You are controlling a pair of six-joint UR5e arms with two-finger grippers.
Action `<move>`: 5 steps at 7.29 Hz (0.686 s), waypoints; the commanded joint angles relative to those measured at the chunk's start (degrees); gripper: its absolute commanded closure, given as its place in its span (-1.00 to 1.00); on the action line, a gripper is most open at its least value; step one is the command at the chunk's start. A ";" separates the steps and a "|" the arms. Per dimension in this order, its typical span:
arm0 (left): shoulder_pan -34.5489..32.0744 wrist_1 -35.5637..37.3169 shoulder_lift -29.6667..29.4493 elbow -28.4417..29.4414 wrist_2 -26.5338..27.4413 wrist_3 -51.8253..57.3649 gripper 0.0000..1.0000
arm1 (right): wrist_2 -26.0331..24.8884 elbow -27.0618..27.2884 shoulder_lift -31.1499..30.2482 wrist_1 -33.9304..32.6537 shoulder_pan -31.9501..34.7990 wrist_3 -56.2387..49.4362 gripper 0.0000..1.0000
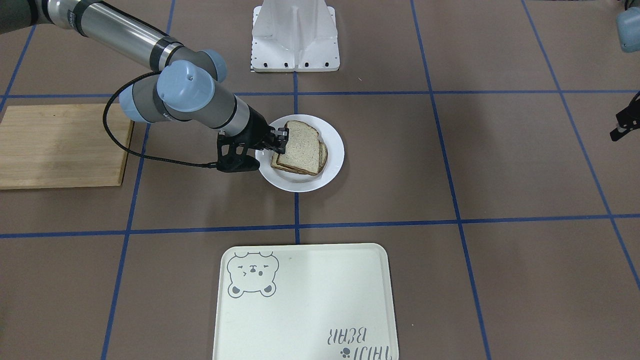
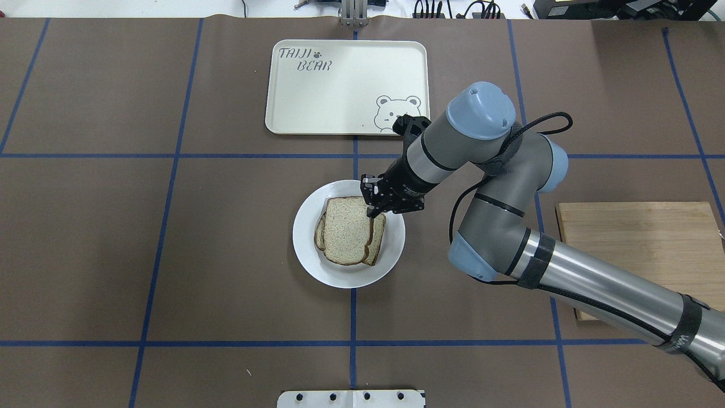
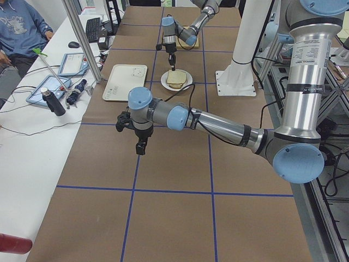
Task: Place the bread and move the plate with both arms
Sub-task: 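Lower the bread onto the egg toast and open the right gripper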
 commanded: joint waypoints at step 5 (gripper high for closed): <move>2.26 -3.70 -2.95 0.48 -5.32 -13.56 -0.97 | -0.50 3.58 -4.80 0.11 0.62 0.19 -1.00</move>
